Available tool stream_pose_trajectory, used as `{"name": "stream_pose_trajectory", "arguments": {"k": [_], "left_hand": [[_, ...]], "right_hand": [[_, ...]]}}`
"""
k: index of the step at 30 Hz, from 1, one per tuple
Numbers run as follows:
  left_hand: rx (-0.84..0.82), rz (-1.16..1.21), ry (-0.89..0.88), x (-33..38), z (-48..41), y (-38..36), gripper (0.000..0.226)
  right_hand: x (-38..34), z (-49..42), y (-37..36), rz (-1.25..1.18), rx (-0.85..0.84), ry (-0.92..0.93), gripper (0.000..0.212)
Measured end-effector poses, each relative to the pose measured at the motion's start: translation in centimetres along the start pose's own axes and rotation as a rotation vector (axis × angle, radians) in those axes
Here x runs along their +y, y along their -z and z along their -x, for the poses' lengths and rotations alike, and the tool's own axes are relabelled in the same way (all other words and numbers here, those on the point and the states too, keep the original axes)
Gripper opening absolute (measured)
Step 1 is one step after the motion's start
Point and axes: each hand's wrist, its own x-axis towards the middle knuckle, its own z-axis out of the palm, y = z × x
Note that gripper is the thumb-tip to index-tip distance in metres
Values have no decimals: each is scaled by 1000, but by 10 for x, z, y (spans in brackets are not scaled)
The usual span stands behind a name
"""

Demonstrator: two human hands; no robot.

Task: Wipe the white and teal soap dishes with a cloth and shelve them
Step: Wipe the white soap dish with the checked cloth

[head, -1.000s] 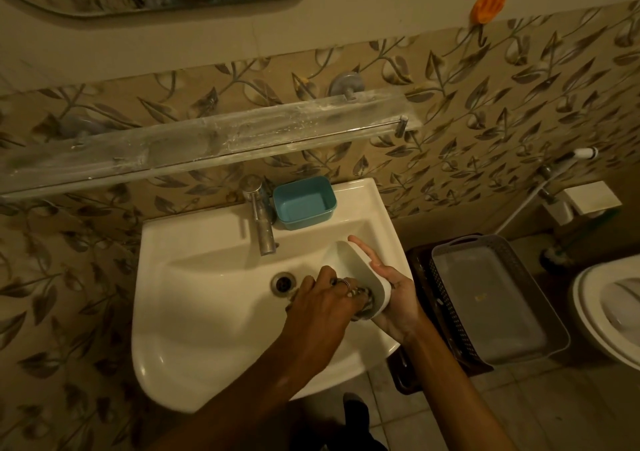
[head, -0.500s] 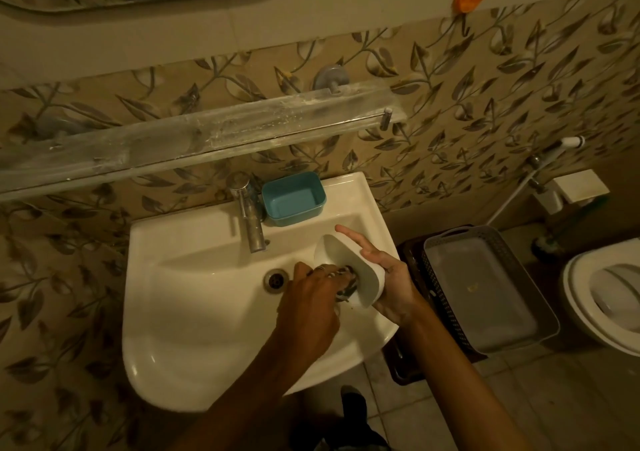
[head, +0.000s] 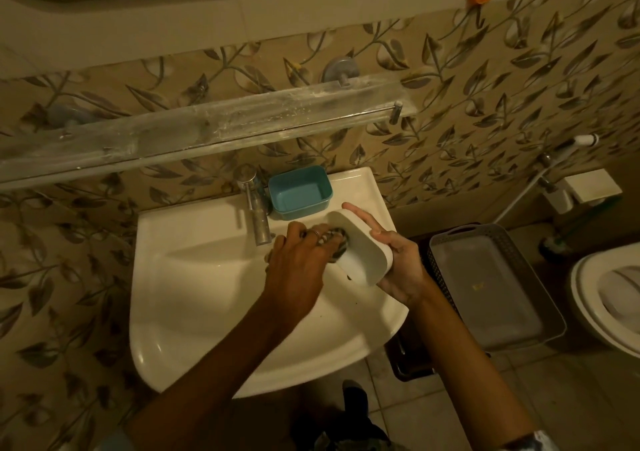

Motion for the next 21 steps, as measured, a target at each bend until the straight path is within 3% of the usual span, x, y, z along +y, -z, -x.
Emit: {"name": "stream_pose_trajectory", "arguments": {"k": [13,21], "left_hand": [[123,377,151,43,1,10,54],[-62,1063,304,41,-10,50,39]], "right_hand": [[-20,-39,-23,-4,71,241,68],[-27,-38,-37,0,-71,370,68]]}}
